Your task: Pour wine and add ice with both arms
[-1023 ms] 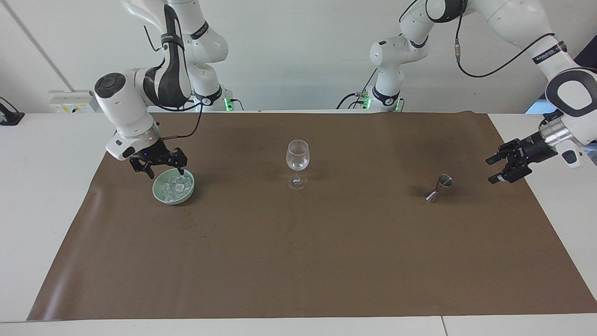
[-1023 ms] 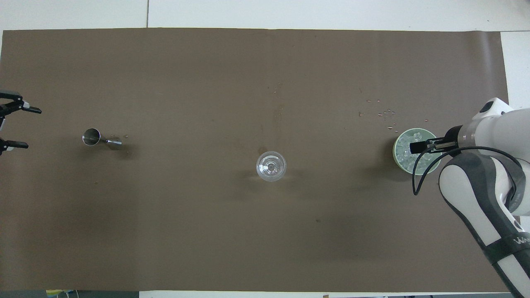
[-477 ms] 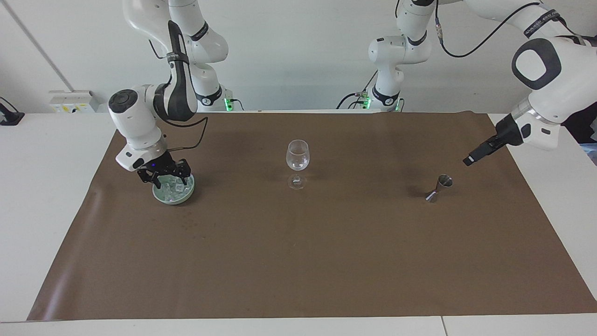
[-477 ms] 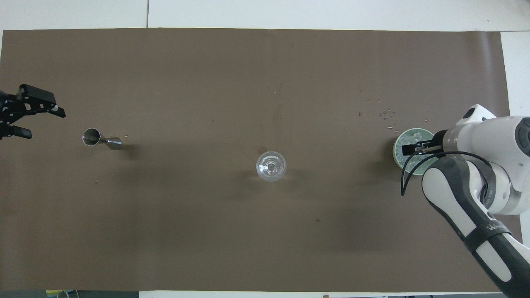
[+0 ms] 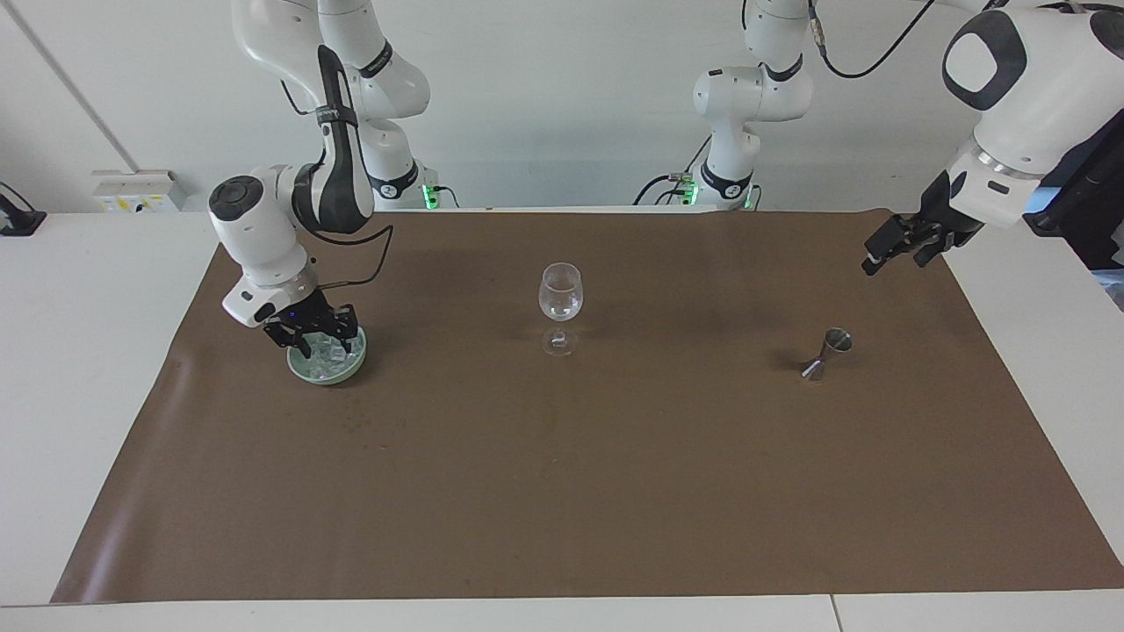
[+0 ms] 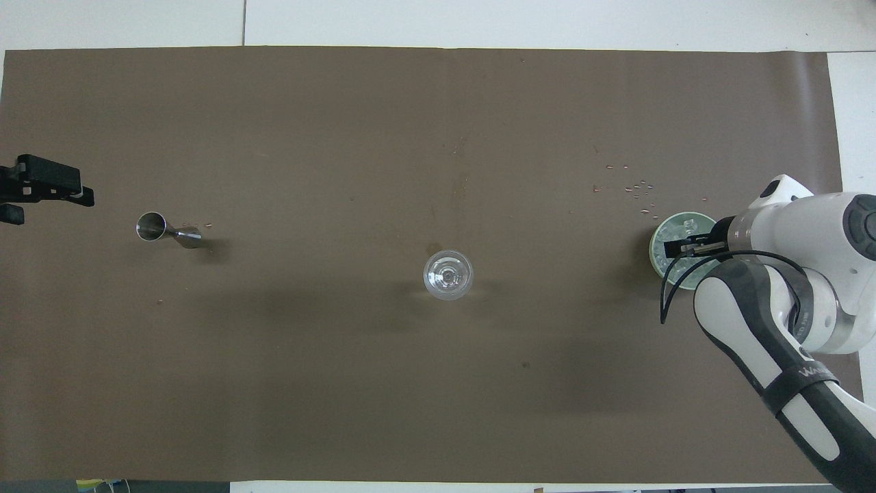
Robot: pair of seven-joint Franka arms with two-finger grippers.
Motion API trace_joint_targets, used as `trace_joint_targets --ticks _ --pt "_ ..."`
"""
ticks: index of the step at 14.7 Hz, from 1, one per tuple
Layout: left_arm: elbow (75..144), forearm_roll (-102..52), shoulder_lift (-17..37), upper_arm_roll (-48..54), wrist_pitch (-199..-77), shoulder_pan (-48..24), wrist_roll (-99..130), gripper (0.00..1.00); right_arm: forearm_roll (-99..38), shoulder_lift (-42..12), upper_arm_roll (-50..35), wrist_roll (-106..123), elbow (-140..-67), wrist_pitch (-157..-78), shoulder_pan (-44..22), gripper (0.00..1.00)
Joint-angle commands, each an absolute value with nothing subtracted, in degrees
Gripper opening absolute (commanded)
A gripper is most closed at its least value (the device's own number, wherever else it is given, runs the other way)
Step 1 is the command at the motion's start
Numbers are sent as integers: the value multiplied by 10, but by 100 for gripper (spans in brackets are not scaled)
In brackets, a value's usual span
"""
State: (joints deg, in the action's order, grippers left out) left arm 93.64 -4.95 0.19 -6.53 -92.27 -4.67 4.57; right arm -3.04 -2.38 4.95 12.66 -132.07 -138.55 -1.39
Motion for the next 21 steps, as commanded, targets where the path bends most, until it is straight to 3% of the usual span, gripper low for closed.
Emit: trace_joint_targets --ticks 1,11,21 --pt "926 -5 -19 -21 -896 -14 29 100 -38 -18 48 139 -1332 -1390 -12 61" --pt "940 -4 -57 11 -829 1 -3 100 -38 -14 48 142 -1347 -1396 -12 58" --pt "906 11 -20 29 -837 13 -11 100 -38 -17 48 136 -1346 -1413 -12 55"
